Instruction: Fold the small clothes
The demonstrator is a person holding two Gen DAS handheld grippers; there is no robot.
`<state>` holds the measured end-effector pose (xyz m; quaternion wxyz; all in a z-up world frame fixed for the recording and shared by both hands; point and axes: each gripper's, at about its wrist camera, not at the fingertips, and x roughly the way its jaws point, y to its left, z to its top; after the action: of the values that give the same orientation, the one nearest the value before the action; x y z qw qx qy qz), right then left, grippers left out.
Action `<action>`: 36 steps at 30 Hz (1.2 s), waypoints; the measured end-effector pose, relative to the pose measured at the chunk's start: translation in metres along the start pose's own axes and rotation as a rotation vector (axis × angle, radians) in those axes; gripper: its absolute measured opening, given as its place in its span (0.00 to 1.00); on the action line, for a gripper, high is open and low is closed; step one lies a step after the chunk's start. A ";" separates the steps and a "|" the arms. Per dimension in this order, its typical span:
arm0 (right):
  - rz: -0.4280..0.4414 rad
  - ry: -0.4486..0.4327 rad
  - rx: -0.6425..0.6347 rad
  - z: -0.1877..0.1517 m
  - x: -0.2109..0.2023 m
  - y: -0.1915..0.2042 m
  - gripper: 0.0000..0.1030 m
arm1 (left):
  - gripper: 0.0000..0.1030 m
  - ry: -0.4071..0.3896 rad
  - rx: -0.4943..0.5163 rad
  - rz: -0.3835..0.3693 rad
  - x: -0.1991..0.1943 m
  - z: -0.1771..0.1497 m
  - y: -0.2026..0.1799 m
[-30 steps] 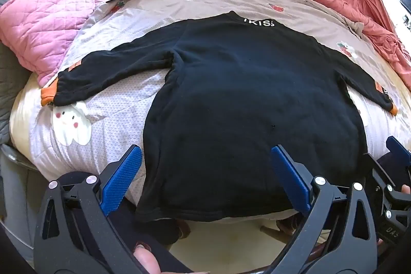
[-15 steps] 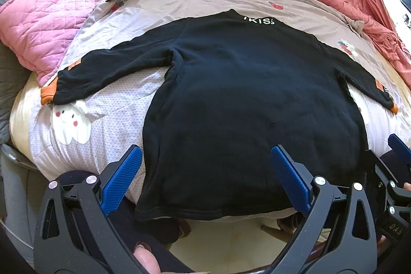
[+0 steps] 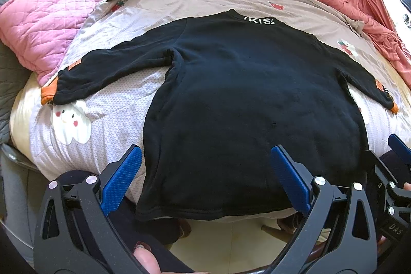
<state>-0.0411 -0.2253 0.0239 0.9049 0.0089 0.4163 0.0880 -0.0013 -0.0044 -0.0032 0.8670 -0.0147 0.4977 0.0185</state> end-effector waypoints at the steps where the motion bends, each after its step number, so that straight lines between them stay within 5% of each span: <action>1: 0.001 0.000 -0.001 0.000 0.000 0.000 0.96 | 0.91 0.002 0.000 -0.001 0.000 0.000 0.000; 36: -0.007 0.009 0.022 0.004 0.004 -0.006 0.96 | 0.91 0.009 0.022 0.005 0.005 0.005 -0.008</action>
<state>-0.0350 -0.2306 0.0230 0.9033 0.0171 0.4212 0.0801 0.0054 -0.0122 -0.0047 0.8648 -0.0038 0.5019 0.0150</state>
